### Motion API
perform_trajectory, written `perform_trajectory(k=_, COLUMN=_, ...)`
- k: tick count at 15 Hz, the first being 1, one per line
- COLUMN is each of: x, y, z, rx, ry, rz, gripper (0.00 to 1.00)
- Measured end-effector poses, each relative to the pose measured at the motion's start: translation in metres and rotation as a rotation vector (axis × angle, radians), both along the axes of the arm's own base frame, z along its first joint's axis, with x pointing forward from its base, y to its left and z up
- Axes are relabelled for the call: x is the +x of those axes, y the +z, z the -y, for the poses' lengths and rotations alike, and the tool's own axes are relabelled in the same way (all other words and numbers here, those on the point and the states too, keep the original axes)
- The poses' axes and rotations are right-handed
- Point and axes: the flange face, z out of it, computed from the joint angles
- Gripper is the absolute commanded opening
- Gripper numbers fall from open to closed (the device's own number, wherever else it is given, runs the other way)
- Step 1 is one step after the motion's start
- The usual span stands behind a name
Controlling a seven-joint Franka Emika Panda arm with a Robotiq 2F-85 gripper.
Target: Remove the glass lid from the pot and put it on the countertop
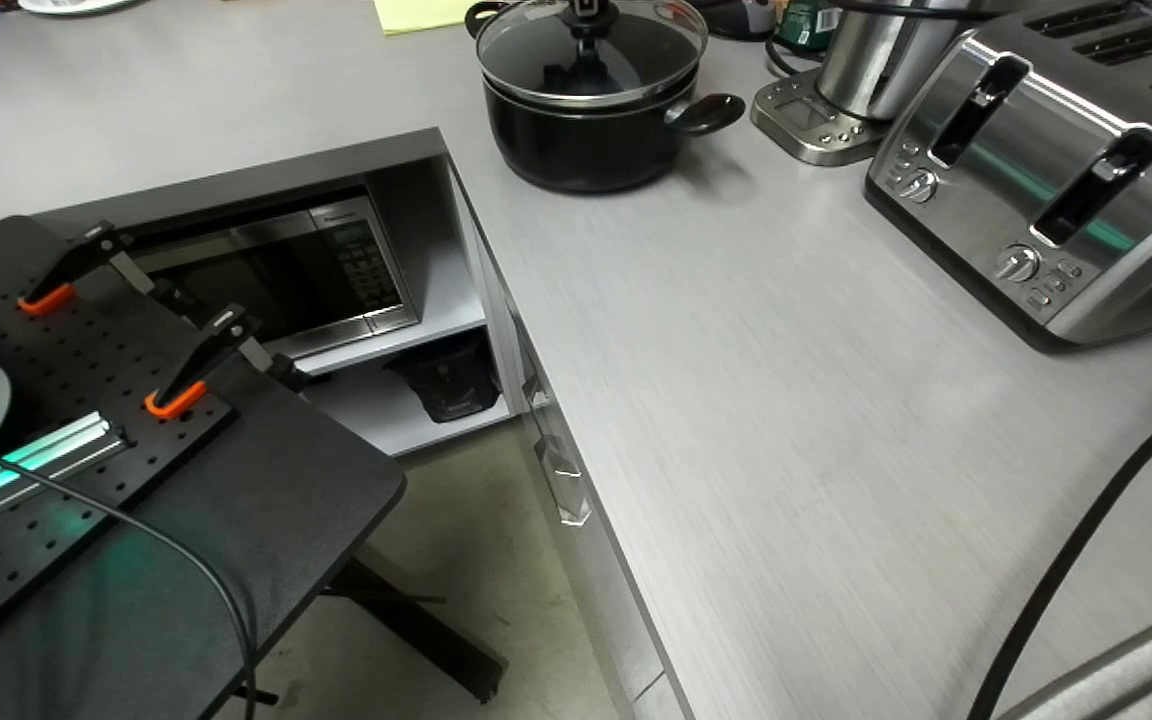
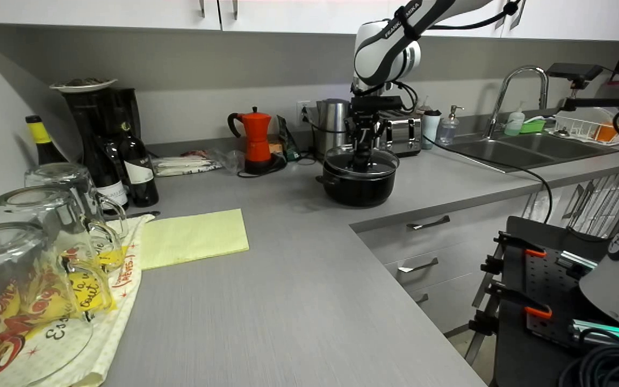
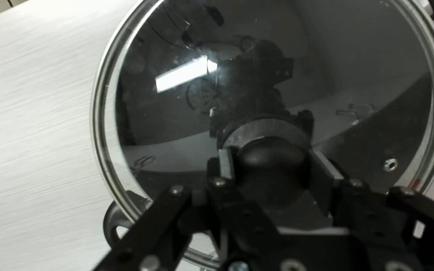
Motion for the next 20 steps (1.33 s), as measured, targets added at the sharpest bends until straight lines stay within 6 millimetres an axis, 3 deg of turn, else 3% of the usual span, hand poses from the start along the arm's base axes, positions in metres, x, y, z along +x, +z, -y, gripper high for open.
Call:
perform_trajectory(k=5, x=-0.032, y=0.027, z=0.000, rx=-0.021, ry=0.016, rz=0.024, gripper=0.25)
perform_trajectory(k=9, x=-0.057, y=0.037, z=0.012, rx=-0.016, ry=-0.011, rz=0.027, gripper=0.25)
perform_trajectory(k=14, x=-0.091, y=0.038, z=0.056, rx=-0.006, ry=-0.086, rz=0.017, gripper=0.25)
perform_trajectory(k=20, x=-0.138, y=0.023, z=0.122, rx=0.041, ry=-0.219, rz=0.006, gripper=0.25)
